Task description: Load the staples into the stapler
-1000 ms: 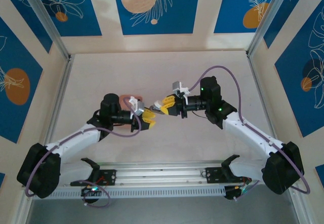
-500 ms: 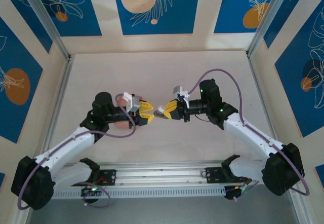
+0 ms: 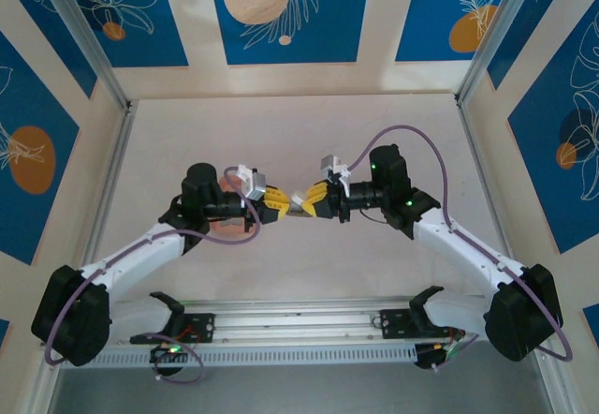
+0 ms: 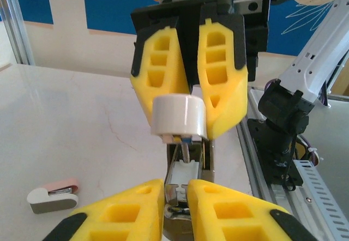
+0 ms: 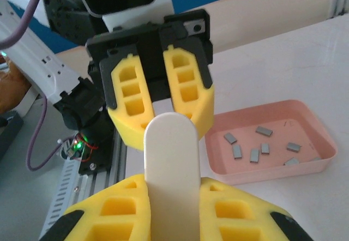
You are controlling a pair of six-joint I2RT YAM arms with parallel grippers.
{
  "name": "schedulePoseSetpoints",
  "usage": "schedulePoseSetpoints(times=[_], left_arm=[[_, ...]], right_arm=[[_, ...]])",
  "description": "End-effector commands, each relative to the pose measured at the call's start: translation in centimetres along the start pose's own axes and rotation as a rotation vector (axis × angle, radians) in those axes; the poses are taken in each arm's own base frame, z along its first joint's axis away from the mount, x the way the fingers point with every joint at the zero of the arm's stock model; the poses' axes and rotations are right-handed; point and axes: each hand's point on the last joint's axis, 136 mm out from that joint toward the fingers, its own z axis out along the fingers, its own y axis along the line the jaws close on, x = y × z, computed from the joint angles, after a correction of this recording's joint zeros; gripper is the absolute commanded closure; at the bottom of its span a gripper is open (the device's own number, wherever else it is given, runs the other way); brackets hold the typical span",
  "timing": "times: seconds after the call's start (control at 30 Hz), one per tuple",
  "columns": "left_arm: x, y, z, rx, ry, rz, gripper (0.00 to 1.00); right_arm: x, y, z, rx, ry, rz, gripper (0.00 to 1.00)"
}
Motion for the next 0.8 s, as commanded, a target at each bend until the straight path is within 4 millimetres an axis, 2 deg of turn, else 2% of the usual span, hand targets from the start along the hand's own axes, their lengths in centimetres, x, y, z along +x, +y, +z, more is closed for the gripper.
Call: schedulePoseSetpoints(times=[0.0, 0.13, 0.37, 0.67, 0.77], left_arm=[[0.3, -1.3, 1.0, 0.072, 0.012, 0.017, 0.82], [0.7, -1.4, 1.4, 0.079, 0.015, 0.018, 0.82], [0.1, -1.4, 2.1, 0.085, -0.024, 0.026, 0.79], [-0.1, -1.0, 1.6, 0.034, -0.070, -0.032, 0.53], [-0.5, -1.2, 1.4, 0.033, -0.081, -0.035, 0.47]], right_arm=[[-3.9, 0.8, 0.1, -0.027, -0.126, -0.101, 1.00], [-4.8, 0.3, 0.1, -0.007, -0.164, -0.104, 1.00], [-4.8, -0.2, 0.5, -0.005, -0.197, -0.076, 1.00], [-3.1, -1.2, -1.0, 0.025, -0.188, -0.042, 1.00], [-2.8, -1.2, -1.4, 0.007, -0.179, -0.032, 1.00]])
